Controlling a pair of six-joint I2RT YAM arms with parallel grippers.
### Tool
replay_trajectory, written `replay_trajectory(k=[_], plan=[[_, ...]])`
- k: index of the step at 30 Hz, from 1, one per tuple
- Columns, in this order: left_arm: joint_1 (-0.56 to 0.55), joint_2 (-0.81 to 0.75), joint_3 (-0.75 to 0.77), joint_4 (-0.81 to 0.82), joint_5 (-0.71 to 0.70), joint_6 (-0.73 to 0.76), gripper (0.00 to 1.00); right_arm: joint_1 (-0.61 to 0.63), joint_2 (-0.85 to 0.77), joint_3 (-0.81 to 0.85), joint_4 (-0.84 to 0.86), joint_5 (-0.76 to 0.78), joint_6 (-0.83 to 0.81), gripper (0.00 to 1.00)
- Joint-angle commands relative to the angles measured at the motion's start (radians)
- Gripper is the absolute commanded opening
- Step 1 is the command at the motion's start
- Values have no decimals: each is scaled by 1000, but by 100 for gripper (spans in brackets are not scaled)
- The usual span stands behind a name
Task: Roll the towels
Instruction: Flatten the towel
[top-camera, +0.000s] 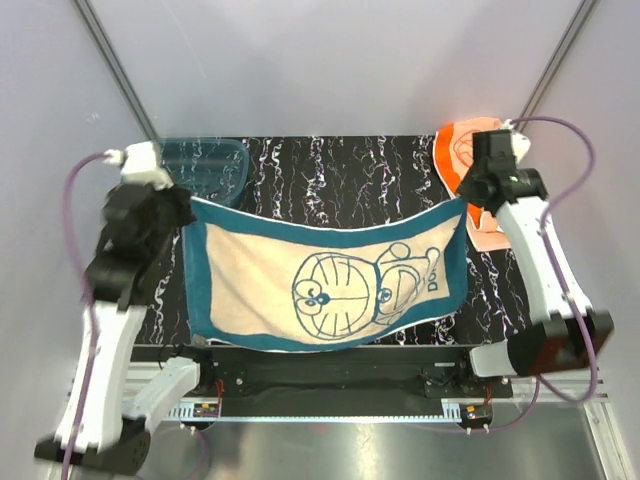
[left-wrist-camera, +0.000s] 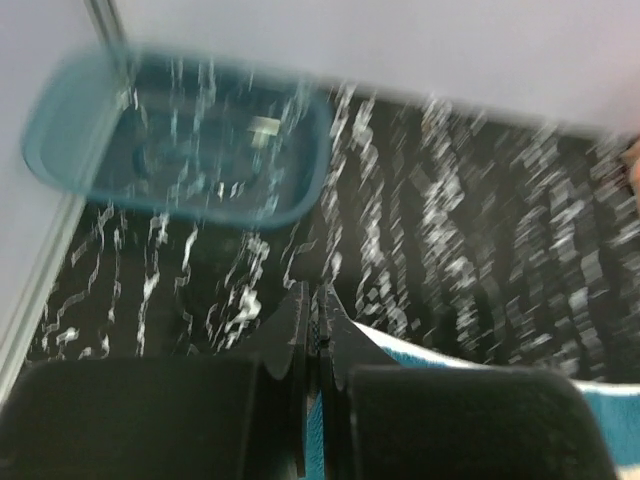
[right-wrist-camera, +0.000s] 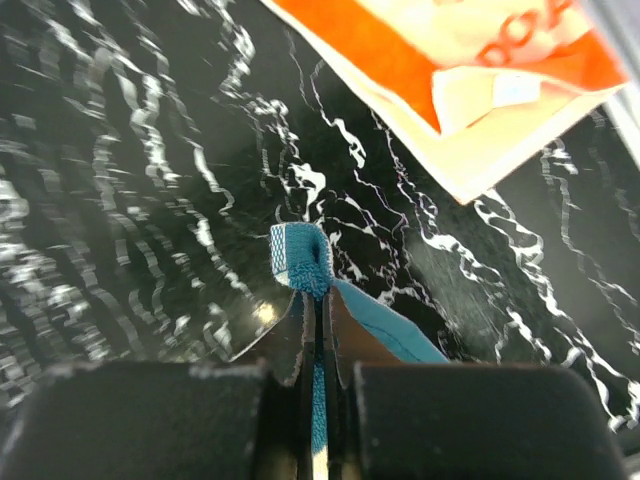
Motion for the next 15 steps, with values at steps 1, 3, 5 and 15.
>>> replay_trajectory(k=[1,3,5,15], plan=[[36,189,-44,26,-10,49,0,-1,109,-12,139,0,-12,0],[68,287,-87,71,9,46,0,-1,225,-19,175,-18,-3,0],[106,360,-98,122,23,26,0,-1,348,-20,225,-52,10,0],[191,833,104,200,10,18,0,-1,787,274,238,-103,13,0]])
